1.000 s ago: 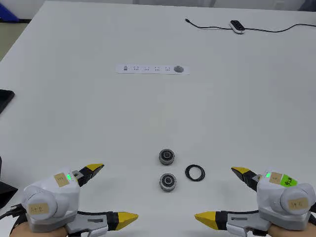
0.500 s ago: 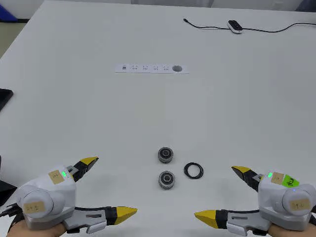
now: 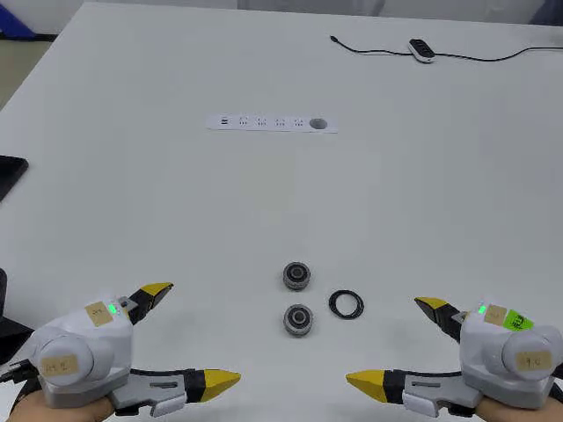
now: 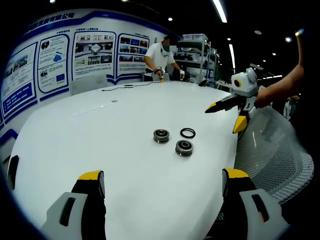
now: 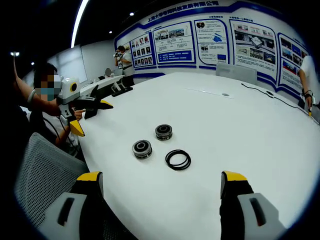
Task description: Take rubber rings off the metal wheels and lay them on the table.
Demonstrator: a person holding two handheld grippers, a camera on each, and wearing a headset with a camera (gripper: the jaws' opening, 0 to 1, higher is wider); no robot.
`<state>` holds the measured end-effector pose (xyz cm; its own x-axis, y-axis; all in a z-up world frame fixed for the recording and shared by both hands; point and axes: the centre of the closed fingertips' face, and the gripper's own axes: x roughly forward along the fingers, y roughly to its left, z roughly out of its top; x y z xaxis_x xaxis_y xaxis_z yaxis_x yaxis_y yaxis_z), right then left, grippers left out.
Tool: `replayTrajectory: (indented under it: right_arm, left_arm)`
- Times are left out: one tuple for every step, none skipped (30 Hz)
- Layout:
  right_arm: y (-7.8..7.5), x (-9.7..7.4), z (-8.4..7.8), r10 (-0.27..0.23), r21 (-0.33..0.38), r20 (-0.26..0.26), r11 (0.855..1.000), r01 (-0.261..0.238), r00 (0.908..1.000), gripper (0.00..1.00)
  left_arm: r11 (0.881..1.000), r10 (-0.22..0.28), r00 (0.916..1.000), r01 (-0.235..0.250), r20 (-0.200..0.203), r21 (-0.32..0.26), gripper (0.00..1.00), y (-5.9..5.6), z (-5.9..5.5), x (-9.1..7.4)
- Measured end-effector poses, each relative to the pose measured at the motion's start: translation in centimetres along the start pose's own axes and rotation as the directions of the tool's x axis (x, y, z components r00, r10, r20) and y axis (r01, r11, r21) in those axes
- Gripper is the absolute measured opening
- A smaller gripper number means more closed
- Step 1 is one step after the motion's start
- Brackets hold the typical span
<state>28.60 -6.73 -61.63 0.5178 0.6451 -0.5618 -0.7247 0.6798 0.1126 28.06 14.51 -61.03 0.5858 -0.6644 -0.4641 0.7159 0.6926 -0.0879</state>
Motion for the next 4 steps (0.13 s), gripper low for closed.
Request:
replayTrajectory:
  right_arm:
    - [-0.04, -0.02, -0.06, -0.001, 0.002, -0.001, 1.000, 0.001, 1.0000, 0.99]
    - [-0.07, -0.02, -0.05, -0.002, 0.002, -0.001, 1.000, 0.002, 1.0000, 0.99]
    - [-0.05, -0.02, -0.02, -0.001, 0.004, 0.000, 1.000, 0.001, 1.0000, 0.99]
    - [-0.04, -0.02, 0.00, -0.001, 0.007, 0.001, 1.000, 0.001, 1.0000, 0.99]
  left_arm:
    - [1.000, -0.003, 1.0000, 0.003, -0.001, -0.007, 1.00, -0.07, 0.03, -0.01]
    - [1.000, -0.001, 1.0000, 0.001, -0.002, -0.006, 1.00, -0.07, 0.04, -0.02]
    - [1.000, 0.003, 1.0000, -0.003, -0.005, 0.001, 1.00, 0.00, 0.02, -0.05]
    - [1.000, 0.000, 1.0000, 0.000, -0.006, -0.003, 1.00, -0.01, 0.03, -0.05]
